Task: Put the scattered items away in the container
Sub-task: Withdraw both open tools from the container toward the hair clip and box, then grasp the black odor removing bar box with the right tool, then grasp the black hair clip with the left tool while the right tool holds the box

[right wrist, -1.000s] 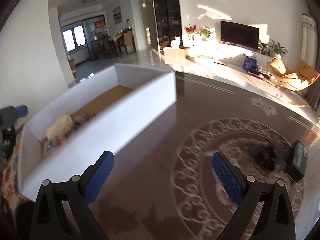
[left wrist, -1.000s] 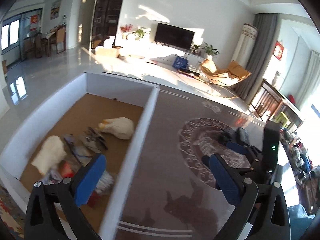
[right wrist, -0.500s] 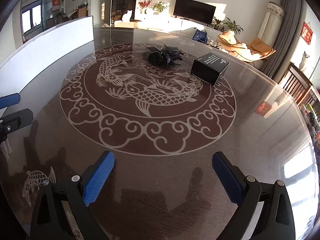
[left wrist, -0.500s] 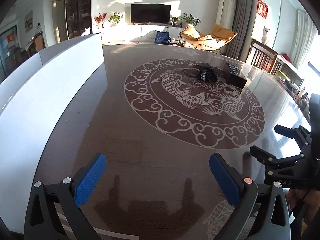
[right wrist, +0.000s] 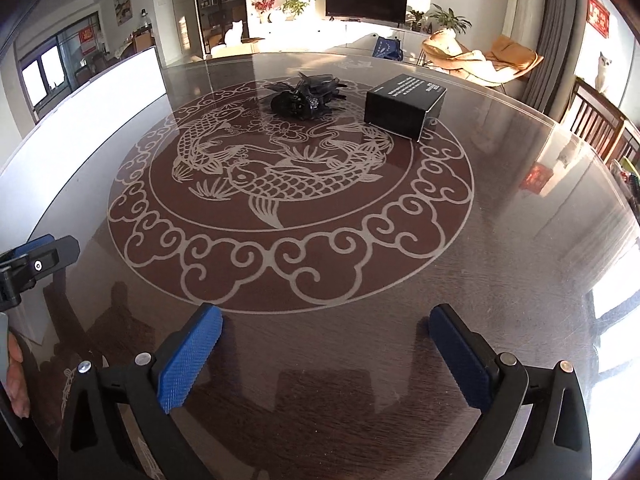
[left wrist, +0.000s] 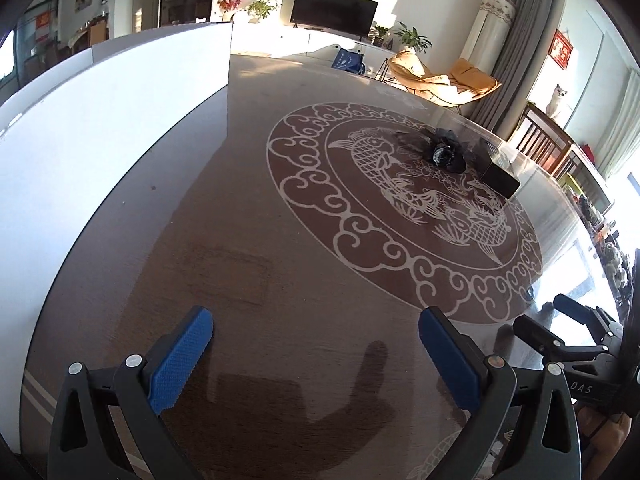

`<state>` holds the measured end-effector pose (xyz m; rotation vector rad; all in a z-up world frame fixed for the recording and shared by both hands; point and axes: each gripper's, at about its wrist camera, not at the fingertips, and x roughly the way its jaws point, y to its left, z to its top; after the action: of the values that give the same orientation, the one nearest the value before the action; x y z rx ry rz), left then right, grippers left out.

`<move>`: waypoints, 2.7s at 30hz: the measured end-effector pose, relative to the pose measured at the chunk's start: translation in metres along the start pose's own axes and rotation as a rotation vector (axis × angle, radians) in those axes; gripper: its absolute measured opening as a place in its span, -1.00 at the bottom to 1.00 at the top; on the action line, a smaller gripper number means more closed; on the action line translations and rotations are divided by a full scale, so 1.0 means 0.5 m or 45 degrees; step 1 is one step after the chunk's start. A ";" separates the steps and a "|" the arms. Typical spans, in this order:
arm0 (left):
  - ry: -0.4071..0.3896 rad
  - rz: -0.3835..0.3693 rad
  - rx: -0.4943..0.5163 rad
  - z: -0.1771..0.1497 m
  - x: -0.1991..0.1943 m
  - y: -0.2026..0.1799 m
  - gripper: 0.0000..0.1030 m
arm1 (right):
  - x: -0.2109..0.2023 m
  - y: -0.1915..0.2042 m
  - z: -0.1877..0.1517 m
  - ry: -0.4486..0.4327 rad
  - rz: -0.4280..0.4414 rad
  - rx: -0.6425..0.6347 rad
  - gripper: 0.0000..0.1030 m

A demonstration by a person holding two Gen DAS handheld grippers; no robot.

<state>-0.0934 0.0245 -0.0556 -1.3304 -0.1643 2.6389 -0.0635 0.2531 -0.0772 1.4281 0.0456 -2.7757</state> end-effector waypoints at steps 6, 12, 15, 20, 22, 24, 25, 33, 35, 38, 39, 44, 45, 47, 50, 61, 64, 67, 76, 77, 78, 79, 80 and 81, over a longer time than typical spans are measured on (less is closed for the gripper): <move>0.034 0.127 0.130 -0.009 0.014 -0.034 1.00 | 0.000 0.003 0.000 0.000 -0.001 0.000 0.99; 0.045 0.160 0.160 -0.011 0.015 -0.040 1.00 | 0.000 0.003 0.000 0.000 -0.001 -0.001 0.99; 0.044 0.161 0.160 -0.012 0.014 -0.039 1.00 | 0.000 0.003 0.000 0.000 -0.001 0.000 0.99; 0.042 0.166 0.157 -0.011 0.012 -0.039 1.00 | 0.000 0.003 0.000 0.000 -0.001 0.000 0.99; 0.042 0.166 0.158 -0.011 0.012 -0.039 1.00 | 0.000 0.003 0.000 0.000 0.000 0.000 0.99; 0.042 0.168 0.156 -0.011 0.012 -0.039 1.00 | 0.000 0.003 0.000 0.000 0.000 0.000 0.99; 0.042 0.169 0.156 -0.011 0.012 -0.039 1.00 | 0.000 0.003 0.000 0.000 0.000 0.000 0.99; 0.041 0.168 0.157 -0.011 0.012 -0.039 1.00 | 0.000 0.000 0.000 0.001 -0.020 0.029 1.00; 0.040 0.168 0.156 -0.011 0.012 -0.039 1.00 | 0.005 -0.016 0.007 0.009 -0.066 0.100 1.00; 0.036 0.174 0.150 -0.010 0.012 -0.039 1.00 | 0.025 -0.045 0.036 0.016 -0.111 0.167 1.00; 0.034 0.177 0.147 -0.010 0.013 -0.040 1.00 | 0.036 -0.051 0.051 0.016 -0.114 0.171 1.00; 0.033 0.180 0.144 -0.010 0.012 -0.041 1.00 | 0.098 -0.066 0.139 0.010 -0.122 0.181 1.00; 0.033 0.180 0.144 -0.010 0.012 -0.041 1.00 | 0.111 -0.066 0.158 0.010 -0.129 0.190 1.00; 0.033 0.181 0.143 -0.009 0.013 -0.042 1.00 | 0.139 -0.063 0.197 0.007 -0.137 0.200 1.00; 0.033 0.181 0.143 -0.009 0.013 -0.041 1.00 | 0.175 -0.055 0.248 0.005 -0.128 0.190 1.00; 0.033 0.181 0.143 -0.009 0.012 -0.041 1.00 | 0.223 -0.129 0.342 -0.052 -0.195 0.285 0.19; 0.032 0.182 0.143 -0.008 0.012 -0.041 1.00 | 0.218 -0.136 0.333 -0.058 -0.144 0.224 0.16; 0.032 0.178 0.146 -0.009 0.011 -0.041 1.00 | 0.192 -0.145 0.294 -0.058 -0.088 0.136 0.16; 0.057 0.055 0.315 0.081 0.109 -0.178 1.00 | 0.056 -0.204 0.087 -0.061 -0.033 0.084 0.16; 0.062 0.026 0.353 0.103 0.131 -0.204 1.00 | 0.054 -0.206 0.083 -0.061 -0.032 0.084 0.16; 0.067 0.003 0.386 0.125 0.152 -0.228 1.00 | 0.054 -0.206 0.081 -0.060 -0.037 0.081 0.16; 0.071 -0.018 0.414 0.145 0.172 -0.248 1.00 | 0.053 -0.205 0.082 -0.060 -0.044 0.076 0.16; 0.074 -0.036 0.438 0.164 0.189 -0.265 1.00 | 0.053 -0.206 0.082 -0.060 -0.046 0.075 0.17; 0.077 -0.050 0.456 0.182 0.205 -0.277 1.00 | 0.053 -0.209 0.082 -0.060 -0.043 0.077 0.17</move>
<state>-0.2111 0.1797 -0.0573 -1.2654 0.2753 2.4411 -0.1155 0.3559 -0.0731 1.3866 -0.0146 -2.8604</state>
